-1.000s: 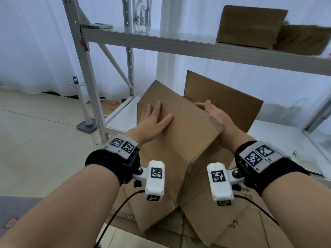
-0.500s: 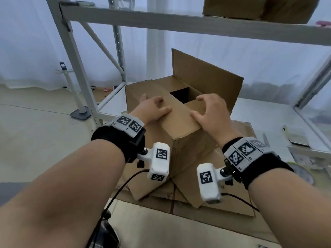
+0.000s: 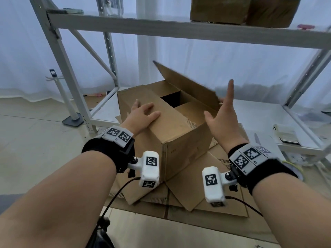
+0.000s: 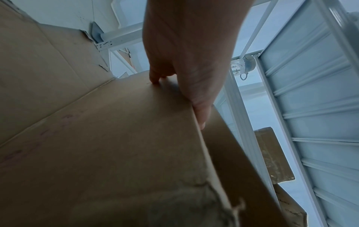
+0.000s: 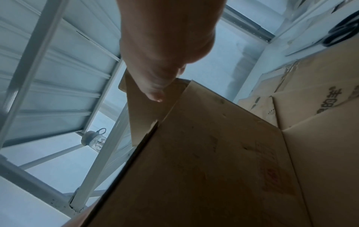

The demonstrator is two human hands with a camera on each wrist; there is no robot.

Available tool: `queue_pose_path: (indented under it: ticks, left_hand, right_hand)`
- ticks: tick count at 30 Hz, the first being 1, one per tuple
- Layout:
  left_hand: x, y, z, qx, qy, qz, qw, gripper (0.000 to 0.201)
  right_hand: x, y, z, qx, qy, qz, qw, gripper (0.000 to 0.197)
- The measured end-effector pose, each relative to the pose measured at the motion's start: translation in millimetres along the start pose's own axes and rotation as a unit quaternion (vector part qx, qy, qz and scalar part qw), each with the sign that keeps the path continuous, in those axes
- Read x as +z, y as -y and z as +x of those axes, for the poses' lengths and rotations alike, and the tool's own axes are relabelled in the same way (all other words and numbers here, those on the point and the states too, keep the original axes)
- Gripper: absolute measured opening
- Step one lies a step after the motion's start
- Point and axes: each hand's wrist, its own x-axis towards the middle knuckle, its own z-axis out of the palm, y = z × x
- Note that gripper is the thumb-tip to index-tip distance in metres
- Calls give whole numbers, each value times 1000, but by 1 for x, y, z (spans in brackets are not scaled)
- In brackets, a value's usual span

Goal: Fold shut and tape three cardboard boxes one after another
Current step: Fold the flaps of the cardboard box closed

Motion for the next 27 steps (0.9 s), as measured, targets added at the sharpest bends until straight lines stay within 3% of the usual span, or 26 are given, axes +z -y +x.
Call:
queue_pose_path:
  ticks: [4, 5, 11, 16, 25, 27]
  left_hand:
    - [1, -1, 1, 5, -3, 17, 1000, 51]
    - [2, -1, 1, 5, -5, 21, 1000, 49]
    - [4, 0, 5, 1, -3, 24, 1000, 46]
    - [2, 3, 7, -1, 0, 30, 1000, 47]
    - [16, 3, 13, -20, -22, 61, 998, 48]
    - [16, 0, 16, -25, -40, 104, 993, 46]
  right_hand:
    - [8, -2, 5, -71, 27, -95, 993, 35]
    - [11, -2, 5, -77, 39, -104, 991, 29]
    - [24, -1, 4, -54, 130, -106, 984, 38]
    - [13, 5, -1, -44, 123, -42, 990, 33]
    - [13, -2, -7, -45, 165, -84, 982, 27]
    - [9, 3, -3, -41, 167, -87, 981, 35]
